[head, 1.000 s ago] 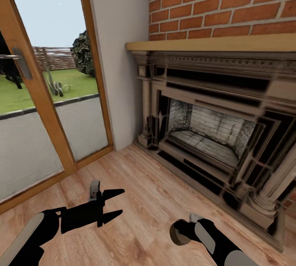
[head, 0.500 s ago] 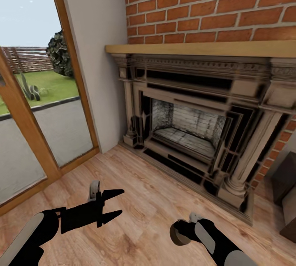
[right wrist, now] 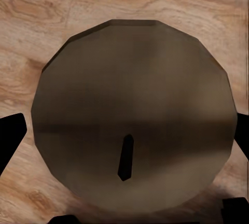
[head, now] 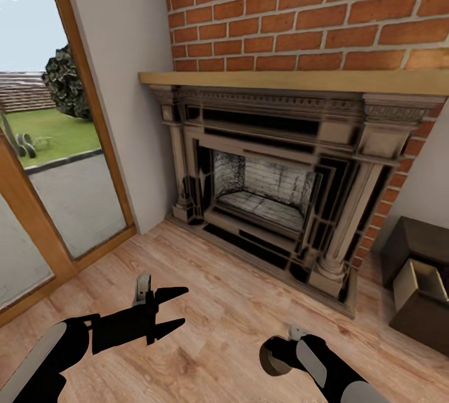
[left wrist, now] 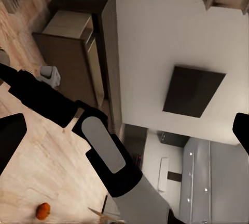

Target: Place each of the two pumpkins and all three candles from the living room inside a cabinet in the living room (use any cabinet), then make sure every cabinet is closed, and position the cauldron so it is next to a table in the living room.

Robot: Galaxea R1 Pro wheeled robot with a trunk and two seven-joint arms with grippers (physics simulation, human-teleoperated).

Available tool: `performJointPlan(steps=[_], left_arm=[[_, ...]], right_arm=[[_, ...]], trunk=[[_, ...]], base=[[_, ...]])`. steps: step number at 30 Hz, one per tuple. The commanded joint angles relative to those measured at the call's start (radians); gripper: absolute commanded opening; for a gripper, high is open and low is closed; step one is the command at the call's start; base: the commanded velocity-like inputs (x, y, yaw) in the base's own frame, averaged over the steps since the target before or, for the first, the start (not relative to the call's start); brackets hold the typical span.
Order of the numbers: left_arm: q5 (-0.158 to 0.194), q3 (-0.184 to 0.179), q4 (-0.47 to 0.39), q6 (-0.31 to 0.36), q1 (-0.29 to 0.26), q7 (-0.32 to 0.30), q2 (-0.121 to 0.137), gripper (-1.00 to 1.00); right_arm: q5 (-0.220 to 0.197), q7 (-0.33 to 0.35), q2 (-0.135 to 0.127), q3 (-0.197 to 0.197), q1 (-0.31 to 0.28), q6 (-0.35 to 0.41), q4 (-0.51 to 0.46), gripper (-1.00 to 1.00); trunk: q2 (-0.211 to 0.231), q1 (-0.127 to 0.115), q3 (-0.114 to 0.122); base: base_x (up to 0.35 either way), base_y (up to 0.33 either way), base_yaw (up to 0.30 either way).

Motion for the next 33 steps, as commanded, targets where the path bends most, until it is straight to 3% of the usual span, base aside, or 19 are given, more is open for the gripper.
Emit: performJointPlan(steps=[1, 17, 33], left_arm=[[0.01, 0.0, -0.001, 0.0, -0.001, 0.01, 0.001, 1.0], [0.011, 0.01, -0.001, 0.001, -0.001, 0.001, 0.001, 1.0], [0.011, 0.009, -0.001, 0.001, -0.001, 0.002, -0.003, 1.0]], right_arm=[[-0.011, -0.009, -0.001, 0.008, -0.001, 0.003, -0.002, -1.0], [-0.011, -0.009, -0.002, 0.008, -0.001, 0.003, 0.001, -1.0], [-0.011, -0.012, -0.003, 0.008, -0.001, 0.0, -0.001, -1.0]], trunk=[[0.0, 0.0, -0.001], [0.0, 0.0, -0.001], [0.0, 0.0, -0.001]], base=[[-0.003, 0.0, -0.29], [-0.01, -0.012, -0.291], [-0.155, -0.206, -0.29]])
